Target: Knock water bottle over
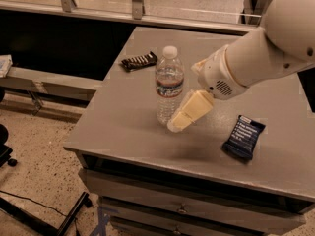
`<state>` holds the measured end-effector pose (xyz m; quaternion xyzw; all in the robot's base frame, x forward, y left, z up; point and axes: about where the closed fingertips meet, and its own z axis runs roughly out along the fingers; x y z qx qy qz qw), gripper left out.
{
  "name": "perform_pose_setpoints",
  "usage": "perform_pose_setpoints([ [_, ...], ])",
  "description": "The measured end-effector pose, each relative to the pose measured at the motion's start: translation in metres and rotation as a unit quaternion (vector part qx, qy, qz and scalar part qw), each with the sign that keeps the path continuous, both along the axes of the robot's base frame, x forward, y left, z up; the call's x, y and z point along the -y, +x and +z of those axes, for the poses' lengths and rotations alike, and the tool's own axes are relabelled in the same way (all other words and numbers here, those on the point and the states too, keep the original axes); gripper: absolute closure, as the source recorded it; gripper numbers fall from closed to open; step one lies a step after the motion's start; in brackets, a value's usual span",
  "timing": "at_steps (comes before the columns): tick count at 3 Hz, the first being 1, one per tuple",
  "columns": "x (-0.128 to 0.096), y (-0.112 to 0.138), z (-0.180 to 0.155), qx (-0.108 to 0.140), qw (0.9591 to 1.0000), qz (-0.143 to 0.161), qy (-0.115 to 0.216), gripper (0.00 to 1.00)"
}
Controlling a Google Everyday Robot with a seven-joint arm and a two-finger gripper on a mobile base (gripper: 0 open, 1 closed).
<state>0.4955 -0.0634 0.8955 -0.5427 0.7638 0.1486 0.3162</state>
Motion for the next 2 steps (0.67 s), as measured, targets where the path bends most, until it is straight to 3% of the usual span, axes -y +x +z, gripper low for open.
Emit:
perform_pose_setpoints([
  [2, -0.031, -0.005, -0.003, 0.015, 0.9995, 0.019, 0.019, 0.00],
])
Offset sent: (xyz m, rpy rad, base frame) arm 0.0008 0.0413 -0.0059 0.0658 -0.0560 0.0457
